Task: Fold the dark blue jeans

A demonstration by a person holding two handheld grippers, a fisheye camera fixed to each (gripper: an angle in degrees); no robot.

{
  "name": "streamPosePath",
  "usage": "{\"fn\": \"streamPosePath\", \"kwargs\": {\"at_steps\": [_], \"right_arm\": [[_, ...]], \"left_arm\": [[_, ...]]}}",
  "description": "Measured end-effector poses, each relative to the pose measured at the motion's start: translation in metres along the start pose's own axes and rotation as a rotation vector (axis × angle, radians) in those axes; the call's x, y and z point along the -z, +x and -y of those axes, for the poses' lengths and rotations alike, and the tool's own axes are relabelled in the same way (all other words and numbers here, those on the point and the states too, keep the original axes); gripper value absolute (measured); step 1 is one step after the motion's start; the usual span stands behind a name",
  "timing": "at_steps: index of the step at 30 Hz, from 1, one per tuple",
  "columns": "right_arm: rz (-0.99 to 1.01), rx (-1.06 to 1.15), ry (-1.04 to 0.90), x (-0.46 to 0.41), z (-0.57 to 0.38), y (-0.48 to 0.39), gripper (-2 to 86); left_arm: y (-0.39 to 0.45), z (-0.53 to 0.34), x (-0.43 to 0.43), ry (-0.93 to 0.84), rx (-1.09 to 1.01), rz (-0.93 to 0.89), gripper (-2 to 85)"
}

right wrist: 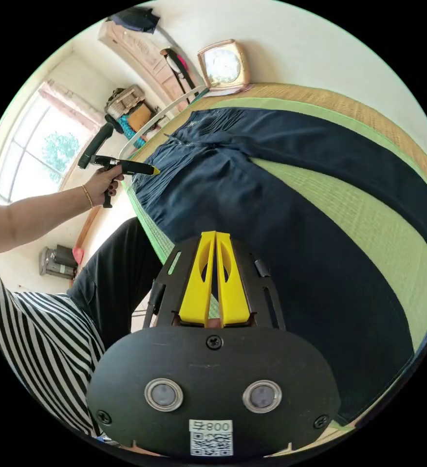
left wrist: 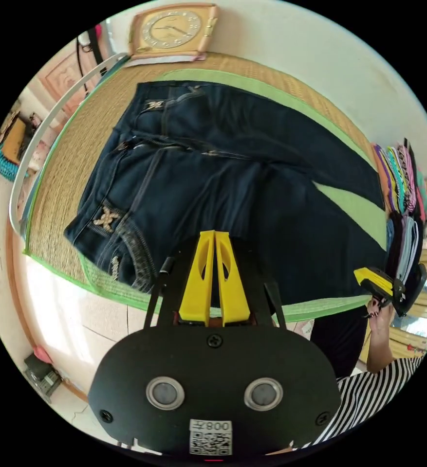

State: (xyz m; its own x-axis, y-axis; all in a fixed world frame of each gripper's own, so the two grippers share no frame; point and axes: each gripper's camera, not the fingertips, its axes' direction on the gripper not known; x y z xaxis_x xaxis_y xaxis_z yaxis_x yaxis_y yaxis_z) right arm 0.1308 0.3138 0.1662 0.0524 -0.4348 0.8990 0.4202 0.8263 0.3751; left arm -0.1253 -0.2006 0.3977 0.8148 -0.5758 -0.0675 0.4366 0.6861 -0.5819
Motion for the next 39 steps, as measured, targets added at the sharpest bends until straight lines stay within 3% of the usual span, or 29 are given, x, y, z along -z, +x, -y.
{"fn": "streamPosePath", "kwargs": {"at_steps": [3, 8, 17, 28, 39], "right_arm": [[-0.039, 0.051, -0.147, -0.046, 0.027, -0.015, -0.1], [0.019, 0.032, -0.166, -0.058, 0.052, -0.014, 0.0], [-0.054, 0.083, -0.231, -0.084, 0.109, -0.030, 0.1], [-0.007, 0.050, -0.158, -0.082, 0.197, -0.018, 0.7], [-0.232, 0.102, 0.008, -0.066, 0.401, 0.027, 7.3]], "left_arm": [[-0.031, -0.020, 0.012, -0.011, -0.018, 0.015, 0.1], [-0.073, -0.036, 0.043, 0.001, -0.006, -0.083, 0.1], [-0.129, -0.047, 0.104, 0.008, -0.036, -0.149, 0.2], [-0.188, -0.005, 0.200, 0.260, -0.128, -0.450, 7.3], [-0.180, 0.154, 0.284, 0.238, -0.349, -0.175, 9.5]]}}
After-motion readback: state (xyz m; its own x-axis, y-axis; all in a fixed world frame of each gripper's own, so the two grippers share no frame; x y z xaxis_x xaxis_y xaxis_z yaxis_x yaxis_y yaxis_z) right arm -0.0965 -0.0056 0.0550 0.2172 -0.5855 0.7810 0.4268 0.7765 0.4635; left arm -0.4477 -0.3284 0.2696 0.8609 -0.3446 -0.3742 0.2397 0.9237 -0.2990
